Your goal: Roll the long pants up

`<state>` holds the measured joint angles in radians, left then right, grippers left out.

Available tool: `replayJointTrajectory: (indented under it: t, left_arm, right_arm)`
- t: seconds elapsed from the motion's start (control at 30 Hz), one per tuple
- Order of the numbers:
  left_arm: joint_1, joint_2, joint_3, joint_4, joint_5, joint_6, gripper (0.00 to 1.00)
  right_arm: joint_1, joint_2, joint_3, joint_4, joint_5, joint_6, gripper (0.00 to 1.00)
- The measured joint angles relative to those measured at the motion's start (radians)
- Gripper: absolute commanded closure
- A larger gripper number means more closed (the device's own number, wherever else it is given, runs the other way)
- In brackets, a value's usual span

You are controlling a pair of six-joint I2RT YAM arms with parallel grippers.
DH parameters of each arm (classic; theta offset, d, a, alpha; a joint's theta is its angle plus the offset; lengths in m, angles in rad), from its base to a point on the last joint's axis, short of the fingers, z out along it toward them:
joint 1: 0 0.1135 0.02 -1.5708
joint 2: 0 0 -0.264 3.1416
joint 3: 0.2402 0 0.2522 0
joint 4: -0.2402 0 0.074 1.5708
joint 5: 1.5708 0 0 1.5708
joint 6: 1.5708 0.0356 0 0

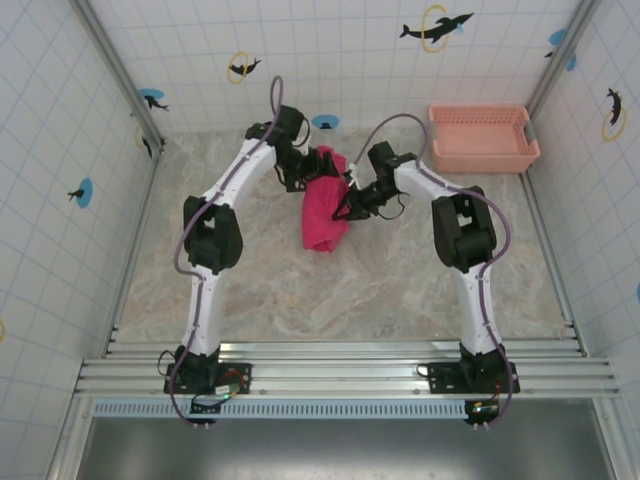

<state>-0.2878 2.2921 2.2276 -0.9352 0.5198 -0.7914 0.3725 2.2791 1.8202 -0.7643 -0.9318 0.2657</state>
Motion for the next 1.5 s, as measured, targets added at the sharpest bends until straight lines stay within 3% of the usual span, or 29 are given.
replayJointTrajectory:
  t: [0.3, 0.57, 0.9, 1.03, 1.27, 1.5]
  left_arm:
    - [0.057, -0.21, -0.056, 0.28, 0.082, -0.089, 0.03]
    - [0.094, -0.214, -0.122, 0.261, 0.074, -0.069, 0.02]
    - [0.156, -0.286, -0.303, 0.229, 0.035, -0.027, 0.03]
    - [0.188, -0.334, -0.348, 0.21, 0.013, 0.011, 0.03]
    - [0.223, -0.383, -0.421, 0.138, -0.033, 0.1, 0.03]
    - [0.245, -0.384, -0.47, 0.067, -0.048, 0.16, 0.02]
  right_arm:
    - [-0.051, 0.0, 0.149, -0.007, -0.002, 0.026, 1.0]
    - [-0.13, 0.0, 0.302, -0.006, 0.026, 0.083, 1.0]
    - [-0.264, -0.034, 0.323, 0.219, 0.104, 0.25, 1.0]
    - [-0.336, -0.082, 0.246, 0.361, 0.17, 0.337, 1.0]
    - [-0.452, -0.161, 0.176, 0.456, 0.364, 0.373, 1.0]
    - [-0.465, -0.256, 0.08, 0.468, 0.62, 0.339, 1.0]
